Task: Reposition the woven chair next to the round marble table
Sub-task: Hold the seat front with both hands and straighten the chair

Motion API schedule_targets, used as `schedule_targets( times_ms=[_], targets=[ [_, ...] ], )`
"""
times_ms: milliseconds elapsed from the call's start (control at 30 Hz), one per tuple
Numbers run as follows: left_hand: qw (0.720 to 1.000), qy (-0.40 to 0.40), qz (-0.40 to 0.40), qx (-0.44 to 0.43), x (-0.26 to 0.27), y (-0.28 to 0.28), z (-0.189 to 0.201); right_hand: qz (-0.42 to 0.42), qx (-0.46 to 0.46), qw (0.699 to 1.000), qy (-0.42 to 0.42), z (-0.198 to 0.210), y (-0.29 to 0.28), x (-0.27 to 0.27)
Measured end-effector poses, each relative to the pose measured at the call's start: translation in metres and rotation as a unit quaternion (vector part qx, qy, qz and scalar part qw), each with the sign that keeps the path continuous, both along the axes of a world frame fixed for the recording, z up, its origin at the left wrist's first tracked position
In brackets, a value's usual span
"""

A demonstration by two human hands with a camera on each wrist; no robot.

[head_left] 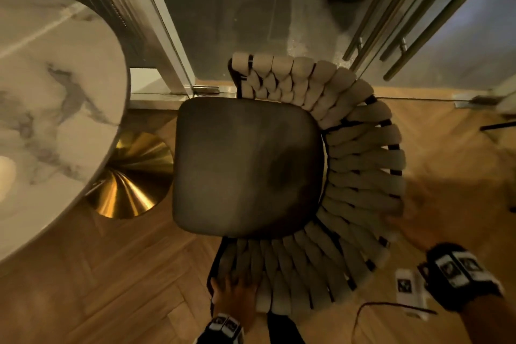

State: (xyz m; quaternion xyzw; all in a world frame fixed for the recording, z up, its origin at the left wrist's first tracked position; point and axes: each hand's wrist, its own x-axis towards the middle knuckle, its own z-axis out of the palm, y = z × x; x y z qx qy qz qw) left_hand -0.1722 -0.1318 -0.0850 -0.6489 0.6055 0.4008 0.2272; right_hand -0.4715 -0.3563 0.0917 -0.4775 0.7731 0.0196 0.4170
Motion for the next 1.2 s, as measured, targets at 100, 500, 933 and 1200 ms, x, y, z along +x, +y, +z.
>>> schedule_targets(
  times_ms=[100,500,933,1200],
  targets=[
    [0.999,-0.016,-0.014,0.029,0.007,-0.027,0.017,-0.017,0.030,0.996,-0.078,-0.045,0.013,-0.012],
    [0.998,-0.047,-0.030,-0.002,0.008,-0.118,0.055,-0.181,0.023,0.970,-0.159,-0.108,-0.063,-0.015],
    [0.985,-0.091,-0.049,-0.135,0.022,-0.190,0.068,-0.136,0.029,0.989,-0.059,-0.080,-0.144,0.017],
    [0.985,-0.094,-0.046,-0.136,0.026,-0.185,0.070,-0.127,0.001,0.984,-0.121,-0.124,-0.132,-0.002]
  ],
)
